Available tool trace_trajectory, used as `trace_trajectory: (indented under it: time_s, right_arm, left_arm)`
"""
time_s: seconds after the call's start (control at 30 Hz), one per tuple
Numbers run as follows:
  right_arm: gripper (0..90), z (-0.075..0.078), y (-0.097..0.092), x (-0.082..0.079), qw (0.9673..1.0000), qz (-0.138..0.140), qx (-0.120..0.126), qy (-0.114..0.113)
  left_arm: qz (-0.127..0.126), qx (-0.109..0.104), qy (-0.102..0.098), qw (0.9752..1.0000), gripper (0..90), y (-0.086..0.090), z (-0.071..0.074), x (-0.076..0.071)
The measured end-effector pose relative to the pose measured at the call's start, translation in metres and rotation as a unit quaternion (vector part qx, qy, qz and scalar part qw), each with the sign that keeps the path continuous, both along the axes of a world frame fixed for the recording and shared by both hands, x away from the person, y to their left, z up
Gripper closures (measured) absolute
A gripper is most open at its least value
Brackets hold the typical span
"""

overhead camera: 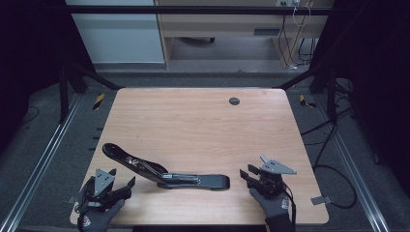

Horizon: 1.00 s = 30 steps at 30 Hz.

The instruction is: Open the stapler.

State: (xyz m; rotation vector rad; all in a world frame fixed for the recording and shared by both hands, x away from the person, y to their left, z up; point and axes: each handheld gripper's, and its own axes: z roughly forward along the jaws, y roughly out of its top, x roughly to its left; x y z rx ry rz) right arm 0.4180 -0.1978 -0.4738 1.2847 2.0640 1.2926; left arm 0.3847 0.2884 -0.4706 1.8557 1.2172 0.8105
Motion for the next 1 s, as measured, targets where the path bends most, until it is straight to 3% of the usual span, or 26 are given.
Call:
trace_trajectory:
  time_s: [0.23,0.4,0.53,0.6,0.77,1.0]
  right_arm:
    - [58.2,0.009,-0.023,0.013,0.9989,-0.027,-0.035,0.017]
    - [60.4,0.014,-0.035,0.025,0.9966,-0.052,-0.056,0.032]
    - [62.4,0.017,-0.042,0.034,0.9948,-0.058,-0.078,0.030]
    - [63.9,0.018,-0.044,0.038,0.9941,-0.065,-0.078,0.038]
    - [67.1,0.014,-0.047,0.051,0.9914,-0.073,-0.100,0.043]
    - [67.9,0.002,-0.048,0.065,0.9883,-0.073,-0.115,0.068]
  left_arm:
    - [0.019,-0.008,-0.009,0.9997,28.3,0.005,-0.009,0.002]
    - [0.030,-0.004,-0.008,0.9995,31.3,0.006,-0.012,0.004]
    - [0.043,-0.002,-0.012,0.9990,31.6,0.008,-0.014,0.005]
    - [0.044,-0.005,-0.010,0.9990,31.9,0.008,-0.015,0.005]
    - [0.036,-0.001,-0.009,0.9993,31.8,0.007,-0.017,0.006]
    - [0.039,-0.002,-0.008,0.9992,31.7,0.007,-0.018,0.006]
